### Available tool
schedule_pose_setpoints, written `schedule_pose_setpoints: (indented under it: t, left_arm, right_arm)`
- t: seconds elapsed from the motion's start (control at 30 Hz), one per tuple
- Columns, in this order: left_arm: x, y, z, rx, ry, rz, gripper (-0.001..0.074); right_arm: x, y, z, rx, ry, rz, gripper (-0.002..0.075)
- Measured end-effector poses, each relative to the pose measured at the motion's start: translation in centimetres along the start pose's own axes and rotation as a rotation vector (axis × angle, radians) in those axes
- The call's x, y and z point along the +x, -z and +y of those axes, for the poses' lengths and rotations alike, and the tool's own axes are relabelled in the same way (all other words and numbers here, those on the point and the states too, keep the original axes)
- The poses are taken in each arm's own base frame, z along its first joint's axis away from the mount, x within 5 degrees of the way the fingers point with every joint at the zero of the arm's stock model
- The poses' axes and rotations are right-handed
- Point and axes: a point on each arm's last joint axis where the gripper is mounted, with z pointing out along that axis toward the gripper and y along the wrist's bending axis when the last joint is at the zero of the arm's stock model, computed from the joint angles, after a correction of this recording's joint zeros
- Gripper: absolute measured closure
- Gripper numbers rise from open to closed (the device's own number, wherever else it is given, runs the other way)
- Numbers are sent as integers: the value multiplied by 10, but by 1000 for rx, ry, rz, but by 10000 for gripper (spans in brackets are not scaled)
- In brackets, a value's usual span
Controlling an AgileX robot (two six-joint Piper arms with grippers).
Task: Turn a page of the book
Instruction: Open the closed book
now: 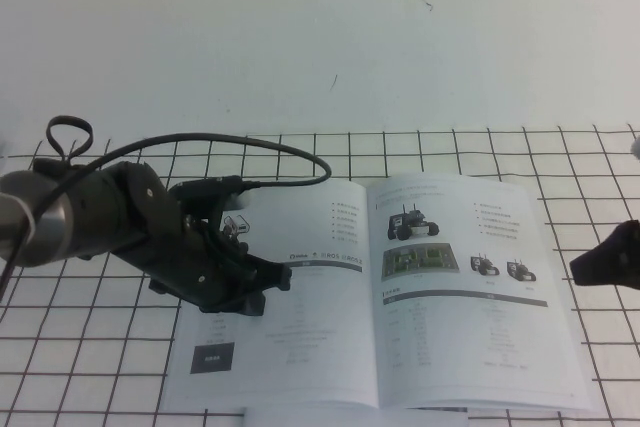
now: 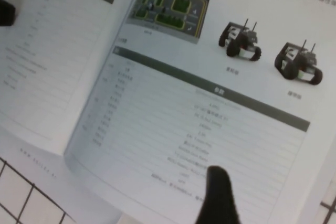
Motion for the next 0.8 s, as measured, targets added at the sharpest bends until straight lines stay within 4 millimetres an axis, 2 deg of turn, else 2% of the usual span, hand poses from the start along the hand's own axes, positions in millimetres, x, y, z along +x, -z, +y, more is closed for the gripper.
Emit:
schedule_pose_setpoints:
  t: [0.13,0.27,0.4,0.57,0.8]
  left_arm:
    - [1,-14,5,-12,16,23,737]
    - [1,-16,5,-11,20,23,737]
    - [1,-17,6,-9,28,28,738]
    - [0,-17,6,-7,28,32,737]
    - [0,-17,6,-6,30,32,737]
  right_arm:
    - [-8,-30,-9,-45,-26,57,240]
    - [-14,-57,-12,-85,-39,38,240]
    - [-15,-76,-18,-97,-51,16,240]
    - [-11,-86,-26,-82,-63,34,239]
    - [-8,-86,-32,-21,-55,92,239]
